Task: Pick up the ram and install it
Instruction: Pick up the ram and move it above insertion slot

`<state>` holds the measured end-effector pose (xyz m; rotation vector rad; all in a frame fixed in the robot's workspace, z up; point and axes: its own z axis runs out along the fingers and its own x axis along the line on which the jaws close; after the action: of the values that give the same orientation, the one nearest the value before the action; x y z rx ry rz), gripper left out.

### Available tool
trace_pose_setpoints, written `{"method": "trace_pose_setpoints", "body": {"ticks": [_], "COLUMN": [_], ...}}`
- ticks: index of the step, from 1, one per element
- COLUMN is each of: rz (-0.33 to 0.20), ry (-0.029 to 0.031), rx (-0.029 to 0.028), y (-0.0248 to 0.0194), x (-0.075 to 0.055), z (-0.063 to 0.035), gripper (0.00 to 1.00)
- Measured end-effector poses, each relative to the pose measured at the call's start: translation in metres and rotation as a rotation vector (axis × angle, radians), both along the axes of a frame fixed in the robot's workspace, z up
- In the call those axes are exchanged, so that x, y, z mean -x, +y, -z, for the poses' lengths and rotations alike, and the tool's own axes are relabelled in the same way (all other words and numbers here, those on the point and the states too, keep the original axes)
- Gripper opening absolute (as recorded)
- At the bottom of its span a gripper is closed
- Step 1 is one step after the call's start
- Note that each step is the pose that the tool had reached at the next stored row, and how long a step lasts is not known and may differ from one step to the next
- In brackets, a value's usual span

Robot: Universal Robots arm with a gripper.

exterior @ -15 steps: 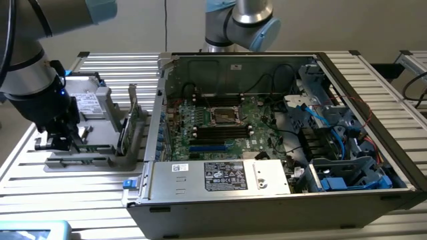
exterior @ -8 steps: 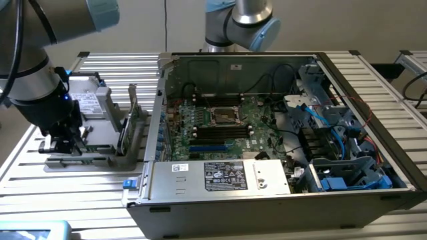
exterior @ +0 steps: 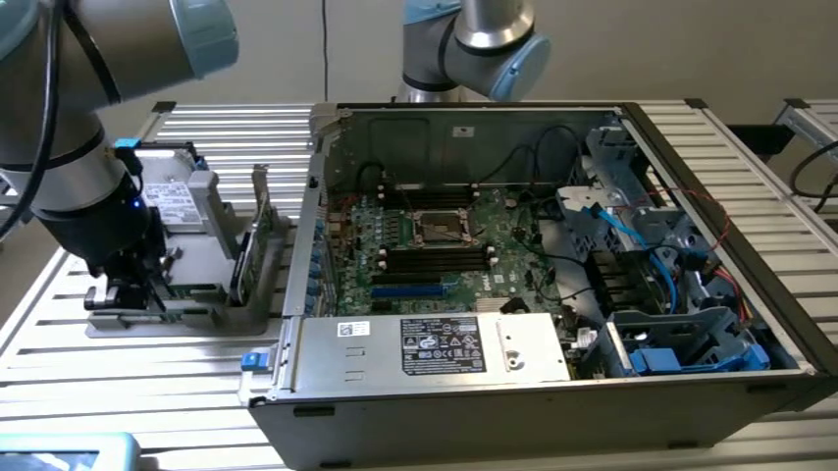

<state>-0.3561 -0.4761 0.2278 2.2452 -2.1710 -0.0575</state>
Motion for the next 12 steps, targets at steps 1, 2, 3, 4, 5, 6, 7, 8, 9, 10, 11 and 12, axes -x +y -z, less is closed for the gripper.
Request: {"method": "trace_pose_setpoints", "body": {"ticks": [1, 2, 3, 4, 5, 6, 7, 8, 9, 10, 11, 12], "rz": [0.0, 0.0, 0.001, 0.001, 0.001, 0.001, 0.001, 0.001, 0.001, 0.001, 0.001, 0.001], "ry": [0.0004, 0.001, 0.0019, 0.0029, 0.0036, 0.004, 0.0045, 0.0044, 0.0046, 0.0046, 0.0046, 0.0048], "rx": [-0.0001, 0.0, 0.0, 0.0001, 0.0001, 0.0001, 0.0002, 0.0, 0.0, 0.0, 0.0, 0.0], "y": [0.0, 0.0, 0.0, 0.0, 0.0, 0.0002, 0.0008, 0.001, 0.001, 0.001, 0.0011, 0.0011], "x": [0.0, 0.0, 0.0, 0.0, 0.0, 0.0, 0.0, 0.0, 0.0, 0.0, 0.0, 0.0], "z": [0.0018, 0.0034, 0.0048, 0.0059, 0.0067, 0.0073, 0.0079, 0.009, 0.0102, 0.0114, 0.0124, 0.0132], "gripper": [0.31, 0.31, 0.31, 0.31, 0.31, 0.31, 0.31, 0.31, 0.31, 0.31, 0.31, 0.31]}}
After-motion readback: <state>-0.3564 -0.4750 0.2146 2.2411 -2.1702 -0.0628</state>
